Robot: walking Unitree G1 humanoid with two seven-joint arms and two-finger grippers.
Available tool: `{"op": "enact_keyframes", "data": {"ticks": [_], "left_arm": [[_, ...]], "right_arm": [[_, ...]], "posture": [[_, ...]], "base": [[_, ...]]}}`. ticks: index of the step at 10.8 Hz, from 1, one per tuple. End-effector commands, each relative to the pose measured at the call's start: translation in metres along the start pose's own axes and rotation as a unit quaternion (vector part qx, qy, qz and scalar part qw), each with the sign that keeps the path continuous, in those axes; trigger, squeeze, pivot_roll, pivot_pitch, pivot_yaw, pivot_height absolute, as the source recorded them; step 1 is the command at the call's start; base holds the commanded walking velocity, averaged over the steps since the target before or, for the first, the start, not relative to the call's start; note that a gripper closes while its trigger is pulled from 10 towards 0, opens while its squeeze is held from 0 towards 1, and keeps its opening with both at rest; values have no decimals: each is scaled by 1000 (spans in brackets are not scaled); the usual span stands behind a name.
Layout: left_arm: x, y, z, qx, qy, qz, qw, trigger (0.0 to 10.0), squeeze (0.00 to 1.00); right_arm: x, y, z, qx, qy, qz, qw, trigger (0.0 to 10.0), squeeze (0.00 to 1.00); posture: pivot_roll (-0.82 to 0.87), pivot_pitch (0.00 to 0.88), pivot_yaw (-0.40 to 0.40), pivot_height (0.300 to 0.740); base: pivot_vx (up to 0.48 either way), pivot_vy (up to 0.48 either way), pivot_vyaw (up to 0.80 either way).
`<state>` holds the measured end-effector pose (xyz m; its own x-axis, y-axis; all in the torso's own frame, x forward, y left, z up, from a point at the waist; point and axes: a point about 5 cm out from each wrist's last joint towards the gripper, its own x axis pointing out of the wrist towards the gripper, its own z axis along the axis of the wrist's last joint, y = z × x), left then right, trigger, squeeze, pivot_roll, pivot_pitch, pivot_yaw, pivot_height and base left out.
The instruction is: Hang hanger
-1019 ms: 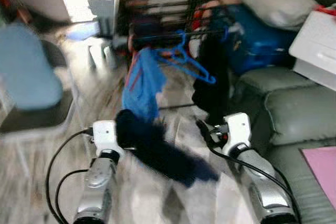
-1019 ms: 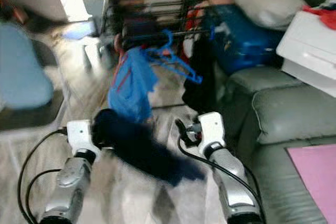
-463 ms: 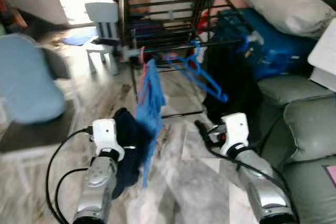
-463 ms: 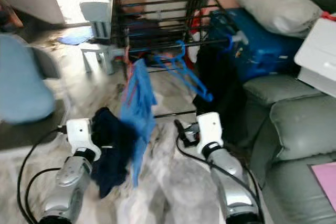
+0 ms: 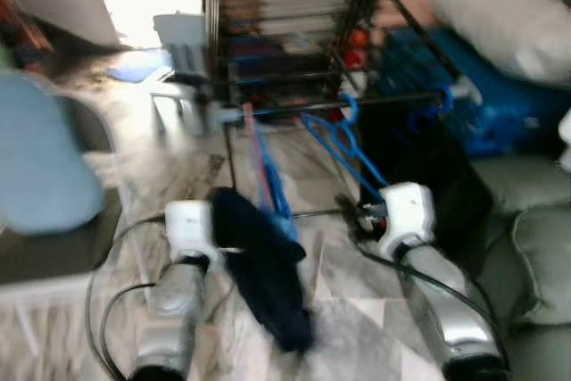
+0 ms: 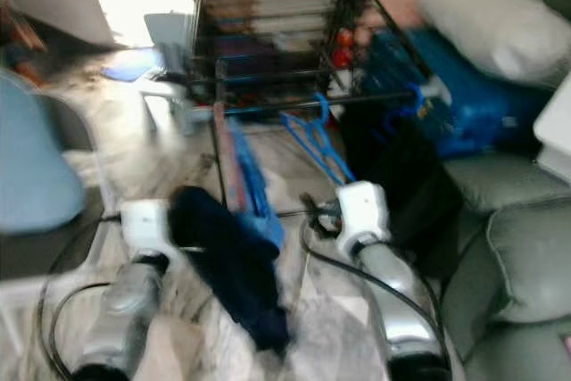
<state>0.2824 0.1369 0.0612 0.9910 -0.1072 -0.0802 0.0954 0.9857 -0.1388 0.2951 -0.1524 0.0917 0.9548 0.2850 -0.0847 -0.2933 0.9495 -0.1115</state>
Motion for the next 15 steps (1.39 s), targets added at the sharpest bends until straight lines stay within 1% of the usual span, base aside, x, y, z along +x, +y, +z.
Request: {"op": "enact_keyframes", "data": {"ticks": [1, 2, 3, 4, 5, 6, 7, 9, 10, 12, 15], "left_arm": [[5, -9, 9, -1, -18, -18, 1000, 10000, 0], [4, -9, 8, 3, -16, -17, 1000, 10000, 0], [4, -9, 7, -4, -11, -13, 1000, 10000, 0], [5, -10, 6, -1, -8, -15, 1000, 10000, 0], [5, -10, 5, -2, -5, -14, 1000, 10000, 0], [4, -10, 4, -2, -3, -12, 1000, 10000, 0], [5, -11, 4, -2, -1, -12, 1000, 10000, 0], [6, -13, 3, -7, 2, -15, 1000, 10000, 0], [6, -13, 3, -16, 2, -16, 1000, 10000, 0], [6, -12, 3, -13, 3, -14, 1000, 10000, 0], [6, -13, 3, -16, 5, -18, 1000, 10000, 0]], "right_arm": [[-1, -9, 2, -12, -3, -14, 1000, 10000, 0], [0, -10, 2, -19, -3, -16, 1000, 10000, 0], [2, -13, 4, -25, -6, -21, 999, 10000, 0], [3, -14, 6, -30, -9, -20, 999, 10000, 1000], [3, -15, 5, -31, -7, -19, 999, 10000, 1000], [3, -15, 4, -28, -2, -14, 999, 10000, 859], [4, -14, 3, -26, 1, -4, 1000, 10000, 0], [6, -9, 0, -21, 15, 22, 999, 10000, 0], [7, -8, -1, -21, 18, 24, 999, 10000, 0], [9, -8, -3, -18, 27, 17, 999, 10000, 0], [7, -7, -4, -17, 27, 15, 999, 10000, 0]], "posture": [[-141, 0, 44, 740], [-141, 0, 44, 740], [-140, 0, 41, 740], [-139, 0, 39, 740], [-140, 0, 35, 740], [-141, 0, 31, 740], [-141, 0, 30, 740], [-142, 0, 26, 740], [-141, 0, 26, 740], [-140, 0, 26, 740], [-143, 0, 31, 740]], "base": [[480, 0, 0], [480, 0, 0], [382, 0, 0], [0, 0, 0], [0, 0, 0], [0, 0, 0], [0, 0, 0], [0, 0, 0], [0, 0, 0], [0, 371, 0], [0, 480, -800]]}}
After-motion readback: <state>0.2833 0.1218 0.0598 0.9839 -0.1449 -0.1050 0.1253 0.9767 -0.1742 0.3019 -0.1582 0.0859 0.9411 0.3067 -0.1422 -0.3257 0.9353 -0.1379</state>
